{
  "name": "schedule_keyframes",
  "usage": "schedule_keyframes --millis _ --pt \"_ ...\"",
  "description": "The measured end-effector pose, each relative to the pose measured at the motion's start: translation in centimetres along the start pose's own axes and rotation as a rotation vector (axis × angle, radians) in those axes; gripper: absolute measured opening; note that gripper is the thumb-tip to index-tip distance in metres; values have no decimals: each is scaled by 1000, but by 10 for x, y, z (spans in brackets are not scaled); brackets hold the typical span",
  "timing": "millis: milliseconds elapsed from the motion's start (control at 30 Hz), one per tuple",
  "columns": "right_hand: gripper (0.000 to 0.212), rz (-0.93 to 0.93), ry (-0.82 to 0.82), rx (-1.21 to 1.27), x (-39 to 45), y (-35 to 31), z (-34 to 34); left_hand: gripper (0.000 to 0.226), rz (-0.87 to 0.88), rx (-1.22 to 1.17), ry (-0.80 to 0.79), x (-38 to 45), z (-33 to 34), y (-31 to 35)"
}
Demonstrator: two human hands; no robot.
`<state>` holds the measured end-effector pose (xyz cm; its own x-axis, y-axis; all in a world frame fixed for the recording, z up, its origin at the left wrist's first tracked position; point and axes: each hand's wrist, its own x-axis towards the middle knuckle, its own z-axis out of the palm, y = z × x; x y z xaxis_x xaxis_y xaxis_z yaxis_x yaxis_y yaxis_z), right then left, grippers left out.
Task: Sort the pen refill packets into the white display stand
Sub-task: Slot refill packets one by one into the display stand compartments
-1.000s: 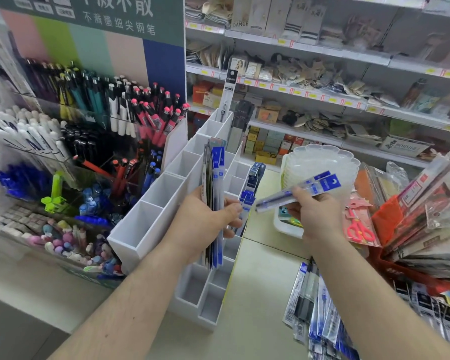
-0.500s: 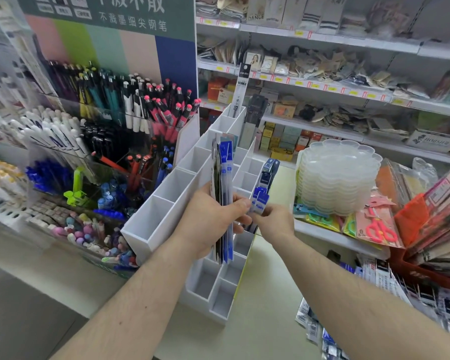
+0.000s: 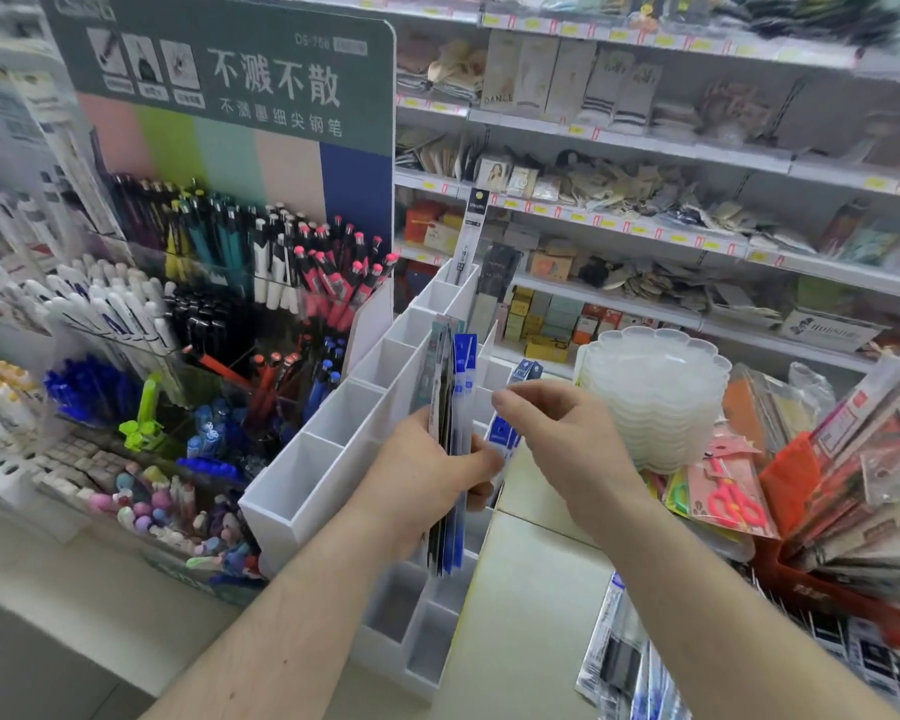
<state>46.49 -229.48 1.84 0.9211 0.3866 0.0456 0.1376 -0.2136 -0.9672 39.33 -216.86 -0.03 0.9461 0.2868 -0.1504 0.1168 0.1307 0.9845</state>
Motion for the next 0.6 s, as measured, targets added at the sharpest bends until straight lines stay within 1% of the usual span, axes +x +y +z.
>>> schedule_keyframes --millis 67,100,133,167,233,300,367,467,500,567,600 --pt "16 -20 -142 -47 -8 -17 1 20 -20 0 -95 -3 4 5" --pt "19 -19 -188 -93 -10 -20 1 22 -27 -6 -150 -4 6 7" --pt "15 -14 -210 -97 -11 -22 0 22 -33 -18 -199 -6 7 9" --pt "12 -11 -225 -63 -11 -20 -3 21 -38 -39 -233 -8 8 10" --pt "12 -2 -247 50 -10 -17 -8 18 -59 -103 -270 -13 6 12" --pt "13 19 -265 195 -12 -12 -12 30 -85 -177 -291 -16 4 12" --pt "16 50 -257 279 -13 -10 -14 37 -118 -219 -308 -18 3 12" --pt "15 93 -198 297 -14 -7 -15 39 -173 -255 -325 -20 3 11" --pt "15 104 -163 304 -14 -7 -15 36 -188 -263 -312 -20 3 12" --pt "18 130 -79 309 -12 -5 -16 25 -209 -274 -226 -19 4 13" --pt "18 149 -41 323 -12 -3 -16 24 -215 -273 -165 -19 4 12"
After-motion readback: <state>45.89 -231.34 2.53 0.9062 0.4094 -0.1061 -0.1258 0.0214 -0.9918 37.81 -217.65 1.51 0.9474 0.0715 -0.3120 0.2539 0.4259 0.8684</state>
